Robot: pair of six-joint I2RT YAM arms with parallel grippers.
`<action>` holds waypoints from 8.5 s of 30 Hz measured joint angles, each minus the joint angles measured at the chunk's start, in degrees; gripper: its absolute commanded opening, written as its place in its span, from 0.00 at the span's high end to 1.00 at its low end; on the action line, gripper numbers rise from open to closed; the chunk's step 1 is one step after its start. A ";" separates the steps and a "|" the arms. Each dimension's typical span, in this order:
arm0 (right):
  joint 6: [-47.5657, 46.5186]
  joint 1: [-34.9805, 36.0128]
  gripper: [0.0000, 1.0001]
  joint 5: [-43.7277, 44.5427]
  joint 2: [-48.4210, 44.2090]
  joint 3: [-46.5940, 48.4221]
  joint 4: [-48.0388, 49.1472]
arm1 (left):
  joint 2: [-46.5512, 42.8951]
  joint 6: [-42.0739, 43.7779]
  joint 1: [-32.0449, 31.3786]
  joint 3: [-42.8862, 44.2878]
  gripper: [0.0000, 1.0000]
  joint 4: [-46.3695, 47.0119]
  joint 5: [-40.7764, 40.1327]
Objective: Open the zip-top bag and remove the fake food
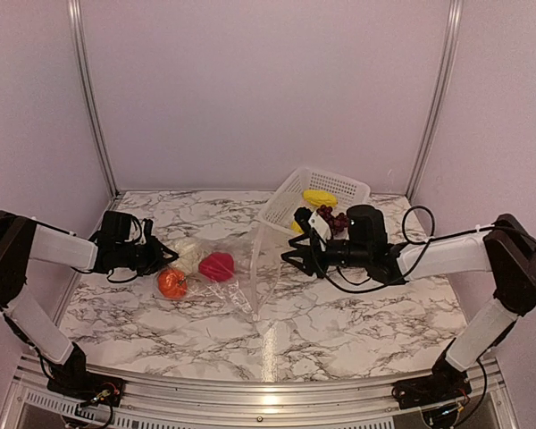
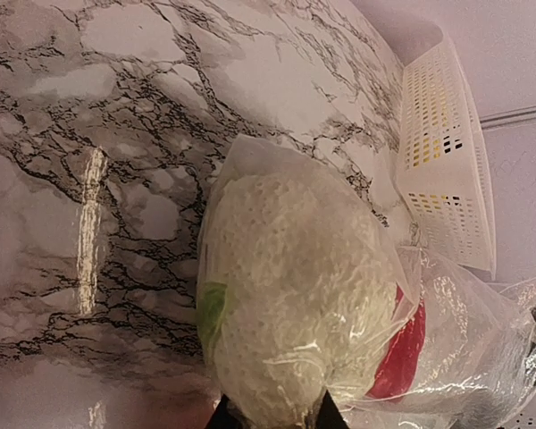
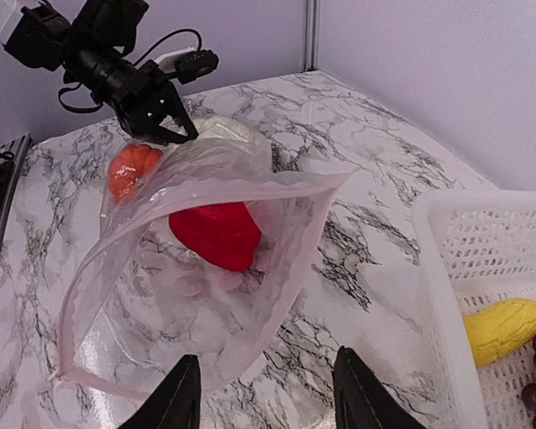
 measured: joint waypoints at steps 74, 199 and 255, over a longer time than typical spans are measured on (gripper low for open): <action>-30.95 12.72 0.22 6.64 31.23 31.30 -17.53 | 7.61 8.68 -10.03 10.25 1.00 -4.66 3.58; -1.60 -12.13 0.13 21.92 19.12 35.60 -15.43 | 4.37 -1.70 0.11 -0.59 1.00 6.58 4.94; 27.15 6.69 0.68 -3.67 30.42 17.33 8.63 | 4.76 -4.09 -6.62 -2.75 1.00 12.41 5.20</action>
